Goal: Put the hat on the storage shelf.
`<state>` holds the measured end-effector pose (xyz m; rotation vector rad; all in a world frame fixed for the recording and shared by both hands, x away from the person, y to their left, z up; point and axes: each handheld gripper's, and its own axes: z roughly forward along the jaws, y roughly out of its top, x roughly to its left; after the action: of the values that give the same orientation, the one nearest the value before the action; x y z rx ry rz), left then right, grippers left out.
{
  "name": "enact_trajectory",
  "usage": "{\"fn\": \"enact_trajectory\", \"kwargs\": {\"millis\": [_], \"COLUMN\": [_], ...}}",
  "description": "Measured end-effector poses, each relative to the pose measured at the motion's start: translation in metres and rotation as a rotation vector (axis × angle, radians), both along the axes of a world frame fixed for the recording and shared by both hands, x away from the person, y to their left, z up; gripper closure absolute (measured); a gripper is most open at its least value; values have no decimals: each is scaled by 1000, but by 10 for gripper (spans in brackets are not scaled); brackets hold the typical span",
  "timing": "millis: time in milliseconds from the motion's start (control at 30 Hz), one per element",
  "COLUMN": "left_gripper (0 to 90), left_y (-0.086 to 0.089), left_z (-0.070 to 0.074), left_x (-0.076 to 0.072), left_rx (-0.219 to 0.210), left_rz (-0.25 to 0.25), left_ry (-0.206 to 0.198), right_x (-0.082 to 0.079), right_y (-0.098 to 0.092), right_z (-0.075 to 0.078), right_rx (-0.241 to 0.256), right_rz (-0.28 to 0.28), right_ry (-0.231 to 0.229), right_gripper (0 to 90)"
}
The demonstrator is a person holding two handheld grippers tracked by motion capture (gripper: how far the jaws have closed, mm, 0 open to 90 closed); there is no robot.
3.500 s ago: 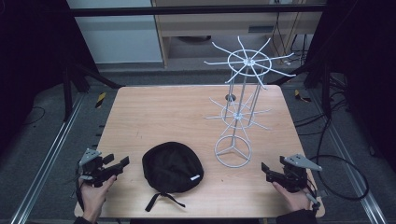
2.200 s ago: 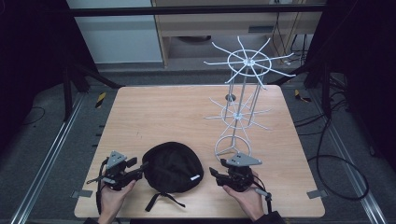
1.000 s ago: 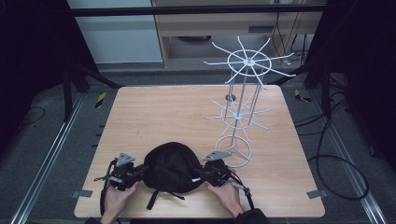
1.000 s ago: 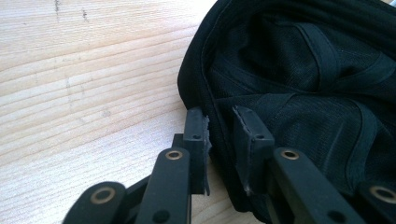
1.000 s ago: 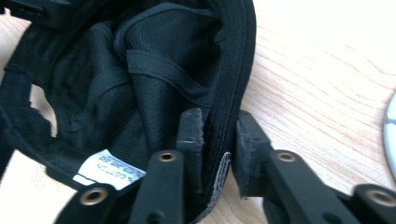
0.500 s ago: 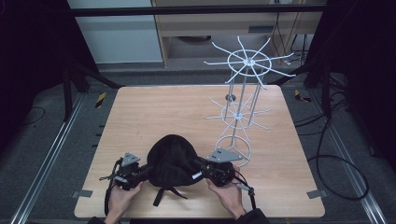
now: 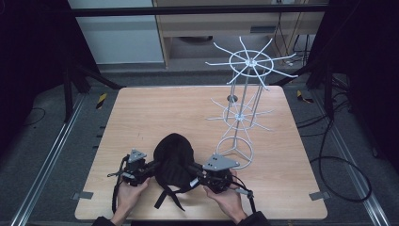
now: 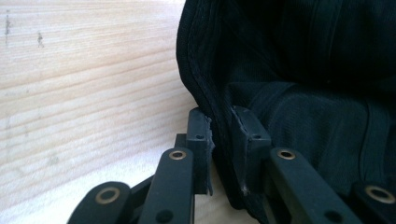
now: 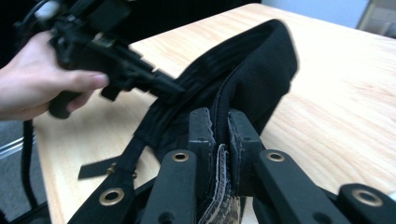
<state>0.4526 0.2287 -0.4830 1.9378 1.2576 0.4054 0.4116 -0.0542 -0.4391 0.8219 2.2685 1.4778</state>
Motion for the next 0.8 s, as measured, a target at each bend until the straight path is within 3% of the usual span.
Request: {"fn": "enact_trajectory", "kwargs": {"millis": [267, 500, 633, 800], "left_gripper": [759, 682, 631, 567], "left_y": [2, 14, 21, 31], "left_z": [-1, 2, 7, 24], "left_x": [4, 7, 7, 0], "left_rx": [-5, -30, -40, -89], "left_rz": [3, 5, 9, 28], "left_ry": [5, 9, -6, -67], "right_x": [-7, -10, -11, -11], "right_y": [13, 17, 19, 18], "right_z": [-11, -16, -19, -21], "right_rx": [-44, -87, -116, -122], "right_rz": [61, 59, 43, 30], "right_ry": [15, 5, 5, 7], "right_gripper": [812, 813, 814, 815]}}
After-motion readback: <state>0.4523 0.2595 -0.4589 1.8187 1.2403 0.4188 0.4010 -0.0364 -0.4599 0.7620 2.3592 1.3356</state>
